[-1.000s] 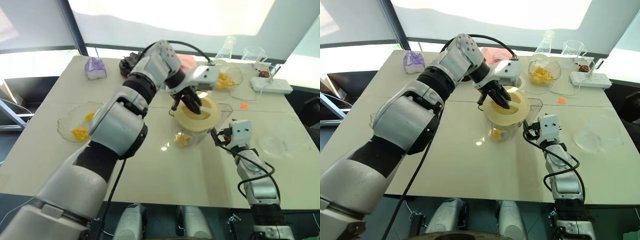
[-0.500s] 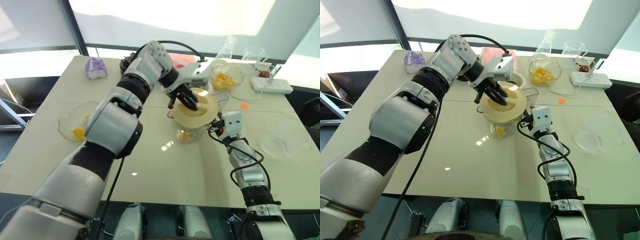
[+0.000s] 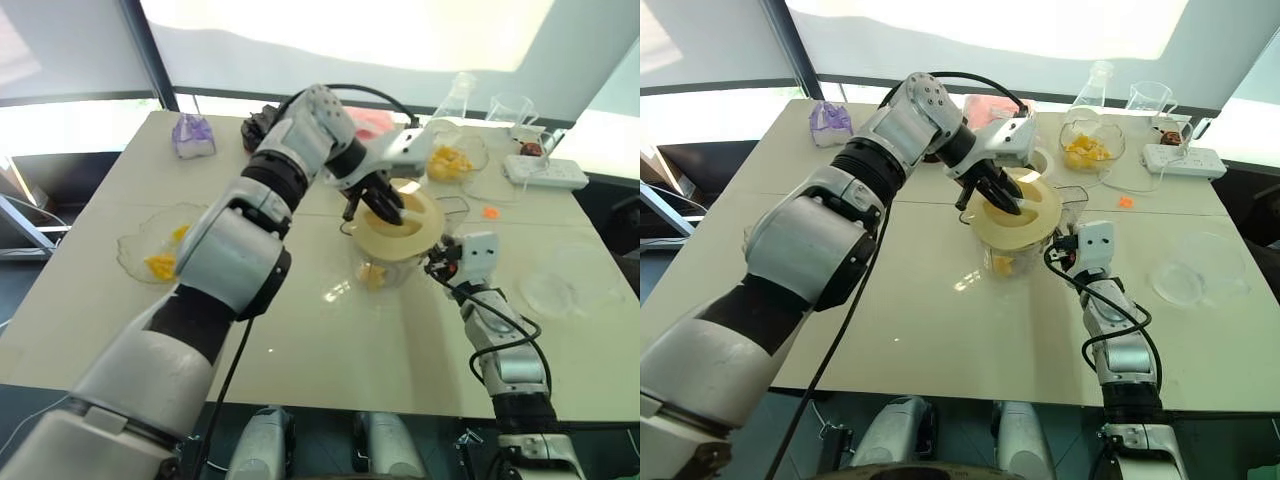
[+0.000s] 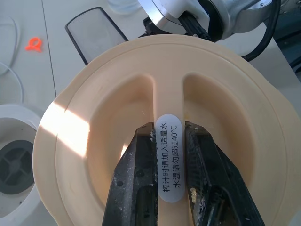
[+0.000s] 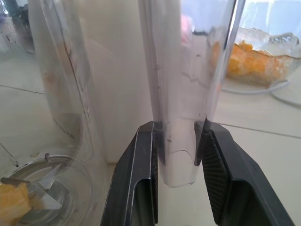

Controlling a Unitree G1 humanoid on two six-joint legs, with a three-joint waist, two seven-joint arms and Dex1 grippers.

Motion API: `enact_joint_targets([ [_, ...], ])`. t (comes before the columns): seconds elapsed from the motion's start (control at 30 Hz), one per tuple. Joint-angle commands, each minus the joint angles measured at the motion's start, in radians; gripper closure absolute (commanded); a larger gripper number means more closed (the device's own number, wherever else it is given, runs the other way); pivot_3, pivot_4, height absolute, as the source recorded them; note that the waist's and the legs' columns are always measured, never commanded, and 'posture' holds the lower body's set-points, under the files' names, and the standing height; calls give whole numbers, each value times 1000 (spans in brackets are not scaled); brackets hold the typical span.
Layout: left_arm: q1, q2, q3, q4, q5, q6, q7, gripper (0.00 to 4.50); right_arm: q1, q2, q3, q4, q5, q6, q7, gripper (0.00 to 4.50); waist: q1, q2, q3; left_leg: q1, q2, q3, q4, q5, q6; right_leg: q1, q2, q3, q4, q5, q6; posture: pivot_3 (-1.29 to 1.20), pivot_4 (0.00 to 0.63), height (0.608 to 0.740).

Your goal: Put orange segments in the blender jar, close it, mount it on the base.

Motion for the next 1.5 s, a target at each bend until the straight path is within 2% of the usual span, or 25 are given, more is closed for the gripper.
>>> enact_joint_targets([
  [0.03, 30, -1, -32, 25, 40, 8, -8, 4274, 46, 14, -41, -102, 19, 97, -37, 3752, 0, 0, 0, 0, 0, 0, 0, 0, 0, 0, 0, 0, 0, 0, 0, 0, 150, 740],
  [0.3, 56, -11, -44, 17, 49, 13, 8, 4274, 128, 71, 0, -283, -16, 209, -95, 3752, -1, 0, 0, 0, 1, -1, -1, 0, 0, 0, 1, -1, 0, 0, 0, 0, 150, 740],
  [0.5, 79, -13, -30, 7, 34, 53, 22, 4274, 155, 125, 25, -343, -44, 246, -136, 3752, -1, 0, -2, 1, 1, -1, -1, 0, 0, 0, 1, -1, 0, 0, 0, 0, 150, 740],
  [0.7, 109, -24, -13, -9, 17, 123, 49, 4274, 153, 155, 30, -329, -66, 237, -150, 3752, -3, 0, -7, 1, 1, -1, -1, 0, 0, 0, 1, -1, 0, 0, 0, 0, 150, 740],
  [0.87, 172, -21, -21, -36, 12, 62, 18, 4274, 142, 147, 26, -305, -82, 223, -140, 3752, -3, 2, -13, 2, 1, -1, -1, 0, 0, 1, 1, -1, 0, 0, 0, 0, 150, 740],
  [1.0, 182, -25, -27, -27, 23, 109, 24, 4274, 134, 135, 19, -293, -85, 218, -131, 3752, -2, -1, -18, 3, 1, -1, -1, 0, 0, 2, 1, -1, 0, 0, -1, 0, 150, 740],
  [1.5, 255, -69, -33, -78, 25, 269, 177, 4274, 126, 138, 14, -275, -97, 203, -132, 3752, 0, -1, -30, 5, 1, -3, -1, 0, 0, 6, 0, -2, -3, -1, 0, 0, 150, 740],
])
